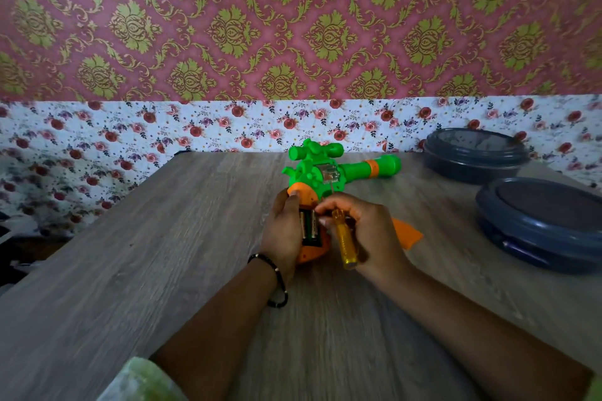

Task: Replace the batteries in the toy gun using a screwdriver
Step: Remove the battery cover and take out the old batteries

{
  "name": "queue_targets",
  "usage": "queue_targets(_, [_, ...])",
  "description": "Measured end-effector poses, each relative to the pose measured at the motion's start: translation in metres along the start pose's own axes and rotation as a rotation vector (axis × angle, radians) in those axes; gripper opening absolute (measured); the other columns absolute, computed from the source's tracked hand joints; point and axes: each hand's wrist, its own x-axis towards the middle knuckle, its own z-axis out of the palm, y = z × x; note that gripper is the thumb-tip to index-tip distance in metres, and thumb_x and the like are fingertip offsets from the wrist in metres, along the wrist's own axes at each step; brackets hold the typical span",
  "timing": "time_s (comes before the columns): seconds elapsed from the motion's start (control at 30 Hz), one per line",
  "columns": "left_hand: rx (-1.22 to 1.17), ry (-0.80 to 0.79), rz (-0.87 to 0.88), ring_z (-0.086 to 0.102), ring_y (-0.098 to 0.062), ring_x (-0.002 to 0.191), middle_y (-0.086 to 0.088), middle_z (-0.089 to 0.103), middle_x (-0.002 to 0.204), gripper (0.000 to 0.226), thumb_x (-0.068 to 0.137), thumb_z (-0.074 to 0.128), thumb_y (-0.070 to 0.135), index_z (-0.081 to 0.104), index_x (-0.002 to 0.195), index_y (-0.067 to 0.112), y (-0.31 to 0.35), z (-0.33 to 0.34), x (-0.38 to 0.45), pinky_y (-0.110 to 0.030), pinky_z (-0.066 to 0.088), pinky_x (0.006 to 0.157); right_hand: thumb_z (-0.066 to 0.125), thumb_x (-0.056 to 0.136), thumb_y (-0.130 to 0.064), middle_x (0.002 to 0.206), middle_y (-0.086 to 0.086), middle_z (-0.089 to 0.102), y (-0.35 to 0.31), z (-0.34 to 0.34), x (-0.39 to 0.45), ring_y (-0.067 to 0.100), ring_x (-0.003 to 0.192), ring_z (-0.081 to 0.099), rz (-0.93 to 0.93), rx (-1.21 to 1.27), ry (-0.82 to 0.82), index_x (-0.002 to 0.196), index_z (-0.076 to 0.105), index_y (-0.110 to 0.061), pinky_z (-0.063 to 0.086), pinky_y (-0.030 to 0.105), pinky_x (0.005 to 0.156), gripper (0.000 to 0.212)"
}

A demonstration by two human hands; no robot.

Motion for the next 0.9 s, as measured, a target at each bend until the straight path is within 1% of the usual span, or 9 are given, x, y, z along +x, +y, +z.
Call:
queue_targets(0.1, [0.007, 0.007, 0.004, 0.065, -0.035, 0.097, -0.019, 0.066, 0.107, 0.025, 0.103, 0.036, 0.035, 0.06, 0.098, 0.028, 0.0, 0.0, -0.001, -0.054, 0.053, 0.09, 0.063, 0.069, 0.011, 0.067, -0.005, 0.062, -0.003, 0.001, 0.0, 0.0, 0.062, 0.057, 0.017, 0.012, 0.012, 0.077, 0.066, -0.022, 0.043, 0.012, 0.058, 0.034])
queue_targets(0.23, [0.028, 0.007, 0.014, 0.065, -0.036, 0.102, -0.017, 0.067, 0.109, 0.024, 0.098, 0.039, 0.042, 0.06, 0.096, 0.032, -0.001, 0.001, -0.001, -0.059, 0.051, 0.093, 0.062, 0.066, 0.005, 0.067, -0.011, 0.057, -0.005, 0.002, 0.001, 0.004, 0.064, 0.055, -0.018, 0.007, 0.037, 0.073, 0.06, -0.026, 0.045, 0.025, 0.059, 0.032])
queue_targets(0.33, [0.011, 0.004, 0.008, 0.065, -0.036, 0.103, -0.018, 0.066, 0.112, 0.023, 0.101, 0.039, 0.039, 0.06, 0.1, 0.031, -0.003, 0.0, 0.0, -0.059, 0.051, 0.093, 0.063, 0.066, 0.013, 0.066, -0.012, 0.056, -0.007, -0.002, 0.002, -0.001, 0.064, 0.055, -0.057, -0.006, 0.06, 0.069, 0.056, -0.024, 0.043, 0.015, 0.059, 0.038])
queue_targets(0.4, [-0.009, -0.002, -0.002, 0.066, -0.037, 0.103, -0.02, 0.066, 0.112, 0.025, 0.103, 0.037, 0.037, 0.06, 0.107, 0.028, -0.005, 0.0, 0.003, -0.057, 0.053, 0.092, 0.064, 0.066, 0.013, 0.064, -0.012, 0.055, -0.009, -0.005, 0.002, -0.001, 0.063, 0.054, -0.081, -0.012, 0.058, 0.067, 0.054, -0.024, 0.041, 0.014, 0.058, 0.039])
queue_targets(0.47, [-0.022, -0.015, -0.006, 0.067, -0.036, 0.097, -0.021, 0.066, 0.11, 0.028, 0.103, 0.037, 0.036, 0.059, 0.114, 0.022, -0.007, -0.001, 0.005, -0.052, 0.055, 0.086, 0.065, 0.067, 0.013, 0.061, -0.013, 0.053, -0.011, -0.007, 0.004, -0.002, 0.059, 0.052, -0.088, -0.003, 0.051, 0.066, 0.053, -0.024, 0.038, 0.013, 0.056, 0.039])
queue_targets(0.57, [-0.044, -0.021, -0.008, 0.065, -0.027, 0.078, -0.016, 0.065, 0.101, 0.029, 0.103, 0.037, 0.036, 0.058, 0.116, 0.02, -0.008, -0.001, 0.006, -0.038, 0.053, 0.07, 0.065, 0.068, 0.015, 0.057, -0.011, 0.052, -0.012, -0.009, 0.006, -0.005, 0.052, 0.051, -0.045, 0.065, 0.023, 0.063, 0.051, -0.027, 0.034, 0.008, 0.052, 0.044])
queue_targets(0.67, [-0.041, -0.038, -0.019, 0.065, -0.025, 0.076, -0.016, 0.064, 0.102, 0.034, 0.103, 0.037, 0.038, 0.056, 0.122, 0.019, -0.01, -0.001, 0.007, -0.036, 0.052, 0.066, 0.063, 0.069, 0.017, 0.058, -0.006, 0.053, -0.011, -0.01, 0.008, -0.004, 0.048, 0.049, -0.002, 0.15, -0.007, 0.063, 0.053, -0.024, 0.035, 0.008, 0.05, 0.043])
queue_targets(0.8, [-0.033, -0.045, -0.016, 0.065, -0.025, 0.076, -0.016, 0.064, 0.101, 0.027, 0.103, 0.037, 0.037, 0.058, 0.111, 0.022, -0.009, -0.002, 0.006, -0.035, 0.052, 0.065, 0.067, 0.071, 0.013, 0.064, -0.006, 0.058, -0.008, -0.01, 0.008, -0.005, 0.058, 0.054, -0.009, 0.116, -0.015, 0.067, 0.056, -0.025, 0.039, 0.009, 0.057, 0.039])
queue_targets(0.9, [-0.03, -0.048, -0.016, 0.065, -0.026, 0.076, -0.016, 0.064, 0.099, 0.025, 0.103, 0.037, 0.036, 0.059, 0.1, 0.026, -0.008, -0.002, 0.006, -0.035, 0.052, 0.064, 0.07, 0.071, 0.007, 0.067, -0.001, 0.061, -0.007, -0.012, 0.01, 0.0, 0.06, 0.053, -0.014, 0.048, -0.053, 0.072, 0.061, -0.017, 0.042, 0.016, 0.059, 0.026])
